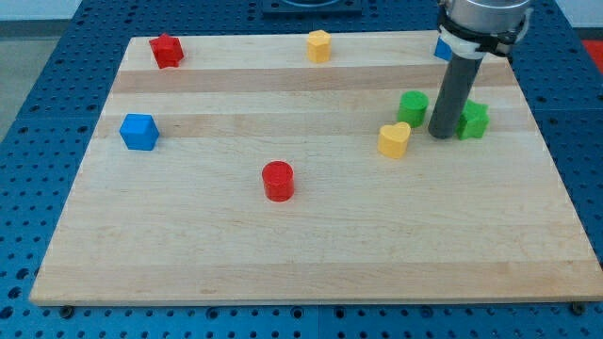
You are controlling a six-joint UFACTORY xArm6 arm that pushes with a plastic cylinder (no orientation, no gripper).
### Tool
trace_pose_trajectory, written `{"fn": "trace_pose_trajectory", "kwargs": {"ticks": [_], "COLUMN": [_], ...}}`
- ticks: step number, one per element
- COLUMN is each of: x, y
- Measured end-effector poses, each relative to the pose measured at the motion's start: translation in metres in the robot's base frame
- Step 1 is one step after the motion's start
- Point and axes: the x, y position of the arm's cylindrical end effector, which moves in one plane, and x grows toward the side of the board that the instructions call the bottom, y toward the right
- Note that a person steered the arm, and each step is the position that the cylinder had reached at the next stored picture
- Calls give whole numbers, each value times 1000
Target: Slightly push the green circle diagonally to the yellow hexagon
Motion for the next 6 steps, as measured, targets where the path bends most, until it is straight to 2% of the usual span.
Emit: {"fn": "trace_pose_trajectory", "kwargs": {"ticks": [4, 6], "x": [-25, -24], "y": [-11, -5]}}
